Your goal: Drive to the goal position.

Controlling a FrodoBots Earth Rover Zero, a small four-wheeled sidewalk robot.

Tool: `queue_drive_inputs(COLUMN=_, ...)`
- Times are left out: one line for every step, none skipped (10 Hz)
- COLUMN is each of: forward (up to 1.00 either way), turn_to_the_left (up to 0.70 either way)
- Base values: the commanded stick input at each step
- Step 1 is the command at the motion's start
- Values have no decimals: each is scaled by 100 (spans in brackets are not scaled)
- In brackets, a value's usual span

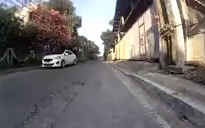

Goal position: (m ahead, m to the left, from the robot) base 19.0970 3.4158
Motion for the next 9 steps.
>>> queue_drive_inputs(forward=91, turn_to_the_left=0)
queue_drive_inputs(forward=91, turn_to_the_left=0)
queue_drive_inputs(forward=91, turn_to_the_left=0)
queue_drive_inputs(forward=91, turn_to_the_left=0)
queue_drive_inputs(forward=91, turn_to_the_left=0)
queue_drive_inputs(forward=91, turn_to_the_left=0)
queue_drive_inputs(forward=91, turn_to_the_left=0)
queue_drive_inputs(forward=91, turn_to_the_left=0)
queue_drive_inputs(forward=91, turn_to_the_left=0)
